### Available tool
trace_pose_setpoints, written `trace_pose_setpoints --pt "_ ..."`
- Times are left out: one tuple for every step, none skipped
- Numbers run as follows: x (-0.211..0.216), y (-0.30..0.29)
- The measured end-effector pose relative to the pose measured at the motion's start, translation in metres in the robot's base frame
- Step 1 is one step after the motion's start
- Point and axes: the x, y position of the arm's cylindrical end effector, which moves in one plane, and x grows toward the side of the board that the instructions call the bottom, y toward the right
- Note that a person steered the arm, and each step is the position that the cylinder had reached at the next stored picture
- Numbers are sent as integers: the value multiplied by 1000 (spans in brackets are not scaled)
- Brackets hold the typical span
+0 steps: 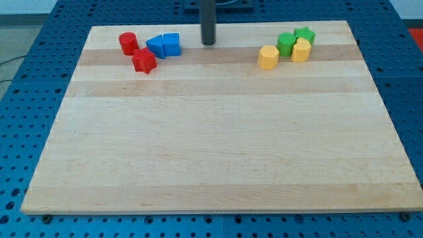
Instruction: Move blue blocks right to the red circle
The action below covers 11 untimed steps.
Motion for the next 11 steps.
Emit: trace_pose_setpoints --pt "-5 -20" --pt "9 -21" --pt "38 -21" --pt "7 3" --pt "-54 -7" --pt "-35 -25" --pt "11 -26" --pt "21 -37" --pt "9 -25" --pt "5 -25" --pt "4 -23"
